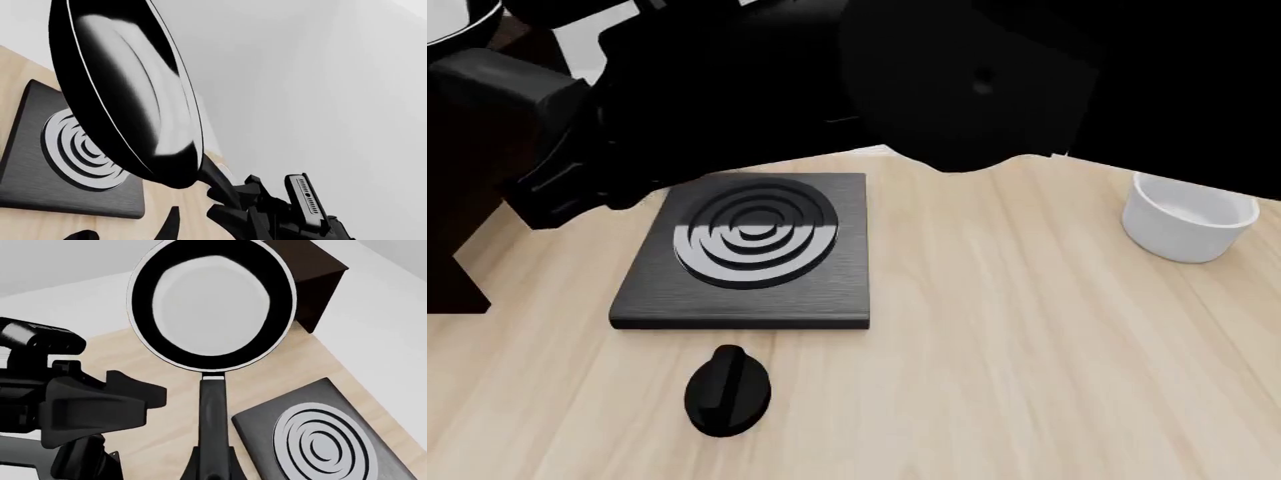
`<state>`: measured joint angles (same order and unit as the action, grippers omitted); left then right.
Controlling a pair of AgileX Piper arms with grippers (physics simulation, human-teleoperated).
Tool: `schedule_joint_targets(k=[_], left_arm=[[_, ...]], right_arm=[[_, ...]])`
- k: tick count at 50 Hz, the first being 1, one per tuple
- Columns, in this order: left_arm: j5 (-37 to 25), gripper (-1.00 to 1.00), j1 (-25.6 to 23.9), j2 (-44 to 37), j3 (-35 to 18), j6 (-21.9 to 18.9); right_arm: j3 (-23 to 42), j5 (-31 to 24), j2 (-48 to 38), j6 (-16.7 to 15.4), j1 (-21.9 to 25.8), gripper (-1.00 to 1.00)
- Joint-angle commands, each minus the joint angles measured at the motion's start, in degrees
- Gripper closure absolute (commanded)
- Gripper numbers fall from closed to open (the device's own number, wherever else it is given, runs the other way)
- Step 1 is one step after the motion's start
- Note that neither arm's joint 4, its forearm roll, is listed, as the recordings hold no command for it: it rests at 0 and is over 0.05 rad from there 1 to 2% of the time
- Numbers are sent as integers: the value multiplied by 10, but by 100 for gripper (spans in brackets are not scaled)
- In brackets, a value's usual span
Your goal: Put the frying pan on the cabinet shelf.
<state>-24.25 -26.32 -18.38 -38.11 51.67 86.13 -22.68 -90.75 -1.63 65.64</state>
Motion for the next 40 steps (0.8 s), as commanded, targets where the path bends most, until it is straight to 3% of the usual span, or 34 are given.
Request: schedule_joint_targets(k=[1, 13, 20, 40], left_arm=[[1, -100, 0, 0, 2, 0], [0, -100, 0, 1, 0, -1], [5, -100, -7, 4, 8, 16], [7, -100, -5, 2, 11, 9]], right_arm=[[21, 7, 6, 10, 7, 100], [30, 4, 4, 5, 17, 100], [30, 7, 0, 14, 28, 100], [38, 15, -6, 31, 52, 100]])
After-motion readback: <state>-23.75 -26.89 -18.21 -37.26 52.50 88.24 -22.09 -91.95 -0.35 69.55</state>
